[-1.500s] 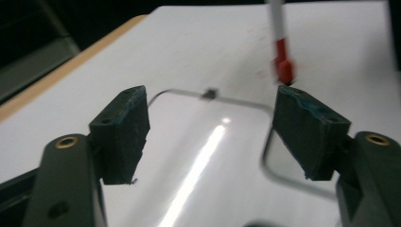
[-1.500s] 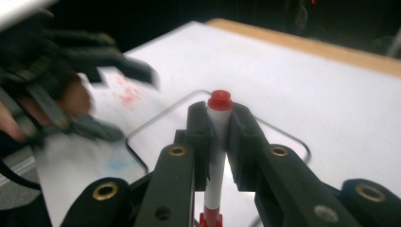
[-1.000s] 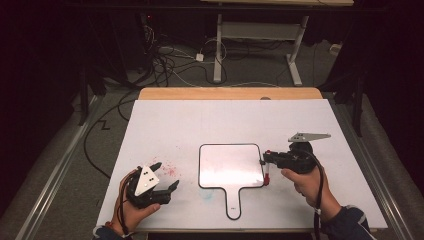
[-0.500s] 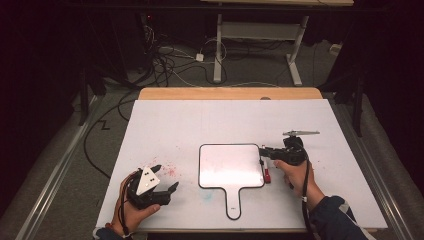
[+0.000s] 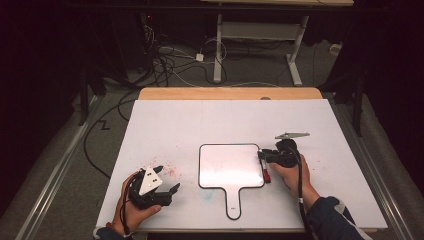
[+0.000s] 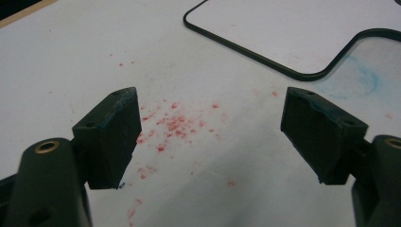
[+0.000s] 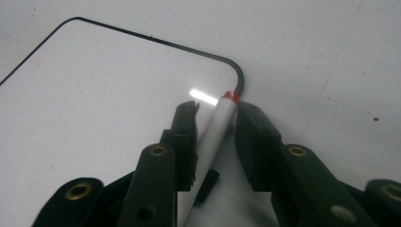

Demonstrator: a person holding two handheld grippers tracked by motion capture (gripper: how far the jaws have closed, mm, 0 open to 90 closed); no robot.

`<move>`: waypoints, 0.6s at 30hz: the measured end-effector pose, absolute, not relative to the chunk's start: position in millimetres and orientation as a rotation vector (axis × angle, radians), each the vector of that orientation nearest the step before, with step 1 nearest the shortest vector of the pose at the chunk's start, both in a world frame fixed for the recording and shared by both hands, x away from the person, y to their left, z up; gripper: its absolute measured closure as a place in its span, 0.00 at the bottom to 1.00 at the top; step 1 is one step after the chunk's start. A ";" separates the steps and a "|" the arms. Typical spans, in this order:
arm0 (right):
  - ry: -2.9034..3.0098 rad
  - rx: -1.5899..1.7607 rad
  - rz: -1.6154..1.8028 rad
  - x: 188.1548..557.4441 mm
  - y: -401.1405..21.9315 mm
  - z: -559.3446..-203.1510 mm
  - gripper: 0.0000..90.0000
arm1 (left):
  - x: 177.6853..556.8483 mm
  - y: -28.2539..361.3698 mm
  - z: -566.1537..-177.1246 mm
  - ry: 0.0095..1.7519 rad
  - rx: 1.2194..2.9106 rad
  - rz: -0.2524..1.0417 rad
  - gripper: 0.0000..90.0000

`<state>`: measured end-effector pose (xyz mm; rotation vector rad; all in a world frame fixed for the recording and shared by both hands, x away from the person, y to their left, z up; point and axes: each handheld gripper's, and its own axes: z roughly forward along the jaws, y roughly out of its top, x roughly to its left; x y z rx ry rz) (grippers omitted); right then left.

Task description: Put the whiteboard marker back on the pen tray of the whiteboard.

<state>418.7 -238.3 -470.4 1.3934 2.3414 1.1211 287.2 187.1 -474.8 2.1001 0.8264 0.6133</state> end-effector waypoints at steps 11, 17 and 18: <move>2.333 1.212 1.041 414.9 -232.4 -468.5 0.71 | 286.0 185.9 -474.3 0.805 2.107 0.618 0.22; 2.318 1.163 1.079 413.2 -233.0 -464.8 0.68 | 285.7 185.6 -473.9 0.799 2.108 0.622 0.22; 2.313 1.158 1.080 412.1 -232.4 -463.4 0.68 | 285.7 185.4 -474.0 0.799 2.108 0.623 0.22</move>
